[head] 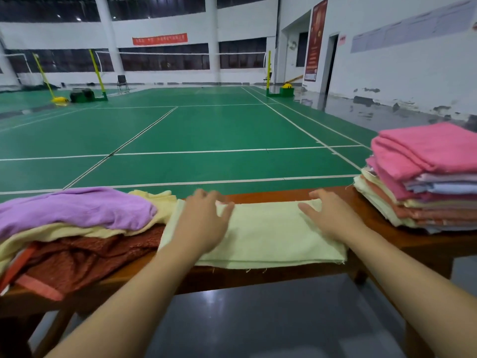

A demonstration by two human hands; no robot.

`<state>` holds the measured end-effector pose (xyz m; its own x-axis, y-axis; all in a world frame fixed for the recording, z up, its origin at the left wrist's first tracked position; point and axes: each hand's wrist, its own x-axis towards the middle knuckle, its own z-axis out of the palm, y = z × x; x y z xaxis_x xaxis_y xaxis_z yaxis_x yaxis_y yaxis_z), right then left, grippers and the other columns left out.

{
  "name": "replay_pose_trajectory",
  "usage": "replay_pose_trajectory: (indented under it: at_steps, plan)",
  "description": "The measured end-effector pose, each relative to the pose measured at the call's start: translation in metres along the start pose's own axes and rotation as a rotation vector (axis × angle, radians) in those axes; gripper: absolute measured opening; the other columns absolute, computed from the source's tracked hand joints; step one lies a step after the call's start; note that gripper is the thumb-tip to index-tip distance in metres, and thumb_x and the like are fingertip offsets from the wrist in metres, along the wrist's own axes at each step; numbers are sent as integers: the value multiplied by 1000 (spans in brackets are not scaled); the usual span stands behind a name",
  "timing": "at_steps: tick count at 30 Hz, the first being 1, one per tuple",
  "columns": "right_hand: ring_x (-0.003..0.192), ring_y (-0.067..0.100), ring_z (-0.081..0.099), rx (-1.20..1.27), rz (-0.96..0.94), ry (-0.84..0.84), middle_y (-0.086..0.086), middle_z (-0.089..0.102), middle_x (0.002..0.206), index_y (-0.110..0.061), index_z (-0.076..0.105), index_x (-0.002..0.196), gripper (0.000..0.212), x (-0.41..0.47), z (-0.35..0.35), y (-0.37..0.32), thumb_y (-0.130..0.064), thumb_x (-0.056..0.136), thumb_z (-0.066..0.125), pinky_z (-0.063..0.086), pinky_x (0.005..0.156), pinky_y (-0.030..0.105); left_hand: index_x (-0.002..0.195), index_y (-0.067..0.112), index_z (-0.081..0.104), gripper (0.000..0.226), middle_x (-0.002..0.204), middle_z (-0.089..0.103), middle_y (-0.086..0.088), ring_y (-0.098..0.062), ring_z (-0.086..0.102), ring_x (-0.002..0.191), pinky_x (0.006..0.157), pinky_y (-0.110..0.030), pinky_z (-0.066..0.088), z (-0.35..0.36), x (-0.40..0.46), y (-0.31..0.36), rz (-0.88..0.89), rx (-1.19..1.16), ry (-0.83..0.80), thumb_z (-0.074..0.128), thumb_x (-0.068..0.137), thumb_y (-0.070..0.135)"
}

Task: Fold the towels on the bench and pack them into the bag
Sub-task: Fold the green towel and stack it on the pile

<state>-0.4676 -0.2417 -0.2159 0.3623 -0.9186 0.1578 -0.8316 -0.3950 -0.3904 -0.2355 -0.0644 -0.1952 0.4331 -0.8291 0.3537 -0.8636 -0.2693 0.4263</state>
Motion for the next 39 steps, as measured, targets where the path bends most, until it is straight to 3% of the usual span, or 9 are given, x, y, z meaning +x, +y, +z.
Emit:
replay_pose_trajectory:
  at_steps: [5,10,19,23,26,29,32,35,39]
  plan:
    - [131,34,45,-232,309,-36,16,46,145,-5,46,143,96,-11,2,-2,-82,87,33,44,102,45,151,20,38,50,163,26,-5,-26,24,149,120,-42,24,37,4,22,155,222,-167,28,108,44]
    - [116,33,60,-178,221,-44,11,58,133,-10,45,140,68,-17,2,-16,-62,96,49,46,79,38,162,22,-6,65,168,-19,1,-21,-15,155,125,-50,-5,52,16,1,67,320,-485,9,106,53]
    - [102,20,56,632,219,73,1,59,116,-22,52,109,44,5,-7,28,-31,81,84,44,83,37,161,31,-8,65,167,-19,1,-23,-17,155,123,-57,-8,73,31,21,28,302,-491,3,103,58]
    - [106,13,57,799,191,179,-1,61,115,-7,65,102,29,5,-25,43,-14,81,84,41,87,26,161,31,-6,67,167,-19,0,-25,-16,155,122,-58,-10,91,38,47,41,270,-479,3,102,61]
    - [98,13,67,939,240,144,0,69,118,-9,76,100,28,4,-37,54,-17,75,87,54,85,28,161,31,-5,67,168,-17,-1,-25,-15,155,123,-58,-9,102,47,63,65,259,-483,4,102,61]
    - [105,23,70,963,276,138,5,72,119,-18,80,97,43,2,-44,60,-37,60,90,56,97,45,162,30,-3,67,168,-16,-2,-25,-14,155,123,-57,-8,108,52,68,86,240,-482,6,103,59]
    - [101,23,71,974,232,103,7,71,121,-16,78,106,35,-1,-53,52,-24,73,88,59,88,38,162,25,5,62,169,-10,-5,-26,-8,156,125,-56,-1,105,57,59,101,180,-464,13,106,49]
    - [82,17,75,991,158,-5,10,74,110,-11,72,118,39,-2,-59,22,-11,80,83,61,68,28,159,17,27,53,169,14,-8,-28,6,156,125,-53,14,82,60,44,36,18,-309,21,110,37]
    - [81,14,75,851,56,-78,3,73,108,-17,72,119,46,-1,-52,-41,-20,76,88,62,77,32,145,6,48,52,153,47,-12,-28,37,144,115,-39,29,39,51,16,-147,-227,-93,22,111,36]
